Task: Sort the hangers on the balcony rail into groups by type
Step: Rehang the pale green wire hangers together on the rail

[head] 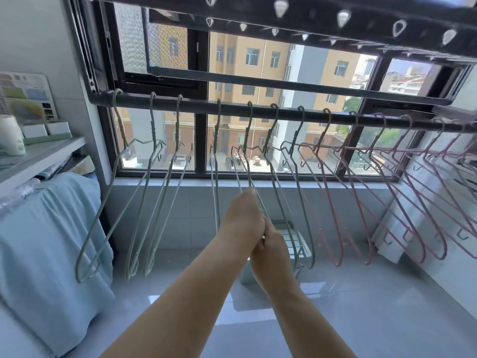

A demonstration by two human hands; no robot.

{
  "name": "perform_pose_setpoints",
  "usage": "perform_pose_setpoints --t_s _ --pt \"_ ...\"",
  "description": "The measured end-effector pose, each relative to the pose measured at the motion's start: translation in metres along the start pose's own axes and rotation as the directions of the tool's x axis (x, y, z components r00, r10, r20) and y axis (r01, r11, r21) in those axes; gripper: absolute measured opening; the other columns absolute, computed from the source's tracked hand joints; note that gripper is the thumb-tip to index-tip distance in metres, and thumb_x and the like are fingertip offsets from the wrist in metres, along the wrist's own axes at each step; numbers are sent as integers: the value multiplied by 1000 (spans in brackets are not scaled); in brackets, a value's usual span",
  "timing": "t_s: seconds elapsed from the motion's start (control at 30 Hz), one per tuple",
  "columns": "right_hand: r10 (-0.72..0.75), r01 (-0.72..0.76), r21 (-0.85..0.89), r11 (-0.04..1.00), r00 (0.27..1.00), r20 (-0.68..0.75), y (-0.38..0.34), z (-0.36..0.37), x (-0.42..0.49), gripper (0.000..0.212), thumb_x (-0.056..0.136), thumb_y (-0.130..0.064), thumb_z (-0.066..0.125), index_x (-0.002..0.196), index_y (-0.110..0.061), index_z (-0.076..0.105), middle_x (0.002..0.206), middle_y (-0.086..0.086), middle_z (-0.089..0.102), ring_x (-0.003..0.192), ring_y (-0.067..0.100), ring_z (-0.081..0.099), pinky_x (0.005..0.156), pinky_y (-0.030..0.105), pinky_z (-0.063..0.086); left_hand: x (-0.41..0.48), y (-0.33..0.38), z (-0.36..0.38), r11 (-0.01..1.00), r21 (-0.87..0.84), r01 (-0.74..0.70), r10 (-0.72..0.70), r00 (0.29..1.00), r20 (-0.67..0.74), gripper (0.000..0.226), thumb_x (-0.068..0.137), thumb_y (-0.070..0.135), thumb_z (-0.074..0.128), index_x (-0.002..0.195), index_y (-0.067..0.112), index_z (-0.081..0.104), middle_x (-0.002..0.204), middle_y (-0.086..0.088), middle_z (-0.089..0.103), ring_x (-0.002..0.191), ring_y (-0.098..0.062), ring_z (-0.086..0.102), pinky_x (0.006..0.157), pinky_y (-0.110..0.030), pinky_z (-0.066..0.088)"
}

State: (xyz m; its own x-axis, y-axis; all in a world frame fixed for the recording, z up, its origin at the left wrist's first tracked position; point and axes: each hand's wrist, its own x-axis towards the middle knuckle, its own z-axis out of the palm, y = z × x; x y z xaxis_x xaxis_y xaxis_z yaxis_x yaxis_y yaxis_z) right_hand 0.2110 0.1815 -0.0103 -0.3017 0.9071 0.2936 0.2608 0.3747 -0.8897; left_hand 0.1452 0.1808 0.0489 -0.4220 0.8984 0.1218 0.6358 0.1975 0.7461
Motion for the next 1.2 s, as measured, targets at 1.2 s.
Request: perform_pose_setpoints --t_s 1.2 --pt "64 -69 -204 976 997 -32 11 -65 1 52 88 7 28 132 -18 42 127 2 54 113 13 51 83 10 36 13 34 47 969 -245 -24 40 998 57 50 82 -5 54 61 32 27 84 -5 51 81 -21 52 89 -44 49"
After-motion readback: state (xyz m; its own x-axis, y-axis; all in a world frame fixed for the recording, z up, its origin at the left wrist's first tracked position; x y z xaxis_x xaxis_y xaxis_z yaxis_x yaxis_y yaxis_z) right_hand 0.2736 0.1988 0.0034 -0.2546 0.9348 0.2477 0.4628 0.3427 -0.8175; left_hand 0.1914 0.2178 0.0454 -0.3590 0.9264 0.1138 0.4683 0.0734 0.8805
